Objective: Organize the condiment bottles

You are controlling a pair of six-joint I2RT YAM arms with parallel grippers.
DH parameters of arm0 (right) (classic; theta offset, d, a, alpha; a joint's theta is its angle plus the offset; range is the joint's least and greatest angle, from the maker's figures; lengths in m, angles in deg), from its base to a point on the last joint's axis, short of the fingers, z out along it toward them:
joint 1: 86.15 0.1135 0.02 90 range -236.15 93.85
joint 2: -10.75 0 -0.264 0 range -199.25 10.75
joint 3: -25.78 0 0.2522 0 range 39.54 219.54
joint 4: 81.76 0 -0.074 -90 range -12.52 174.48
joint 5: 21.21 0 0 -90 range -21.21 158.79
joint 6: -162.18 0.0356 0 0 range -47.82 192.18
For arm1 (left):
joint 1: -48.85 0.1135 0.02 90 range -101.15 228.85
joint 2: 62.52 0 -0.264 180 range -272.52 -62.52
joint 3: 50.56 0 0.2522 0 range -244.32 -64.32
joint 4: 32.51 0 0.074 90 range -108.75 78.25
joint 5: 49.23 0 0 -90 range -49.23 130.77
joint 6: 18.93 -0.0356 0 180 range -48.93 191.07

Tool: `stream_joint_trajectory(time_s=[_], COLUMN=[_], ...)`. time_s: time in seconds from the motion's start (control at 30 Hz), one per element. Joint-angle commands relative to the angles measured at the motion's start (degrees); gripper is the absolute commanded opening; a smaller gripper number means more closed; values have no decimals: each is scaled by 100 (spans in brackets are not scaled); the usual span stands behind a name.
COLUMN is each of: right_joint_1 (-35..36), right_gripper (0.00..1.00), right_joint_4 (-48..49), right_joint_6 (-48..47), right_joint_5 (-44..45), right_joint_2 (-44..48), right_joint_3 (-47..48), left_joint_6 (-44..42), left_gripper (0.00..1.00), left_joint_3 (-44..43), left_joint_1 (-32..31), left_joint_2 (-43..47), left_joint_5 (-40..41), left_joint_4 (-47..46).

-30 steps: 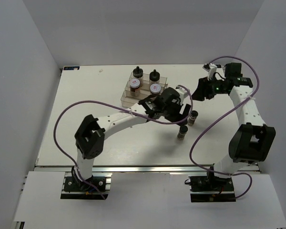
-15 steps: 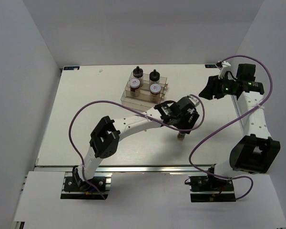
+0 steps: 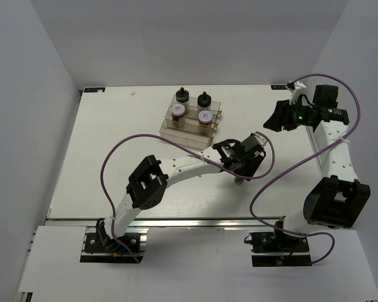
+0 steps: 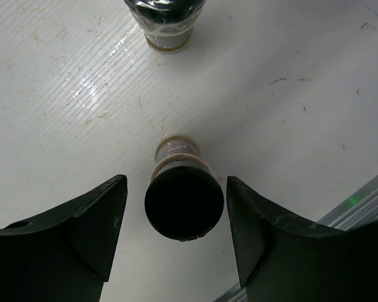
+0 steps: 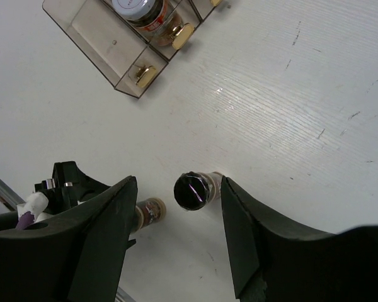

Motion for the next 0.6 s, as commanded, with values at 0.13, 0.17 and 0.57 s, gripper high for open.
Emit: stream_joint_trajectory(time_s=[0.13,0.17,0.57], right_joint_1=[-11,-2,-11], right_gripper=[61,61,64], right_joint_4=[78,78,-62], right_joint_6=[76,67,-274], right_joint_5=[-20,-11,76], right_joint_2=[-57,-57,-4], right_joint_3=[17,17,-167], left_joint_6=[-49,-67,30], left_gripper=[64,60,7], left_joint_3=[-245,-280,-342], left_joint_1=[-88,-88,-71], left_joint_2=[27,-17,430], left_joint_5=[284,258,573], left_joint_4=[-17,-8,237])
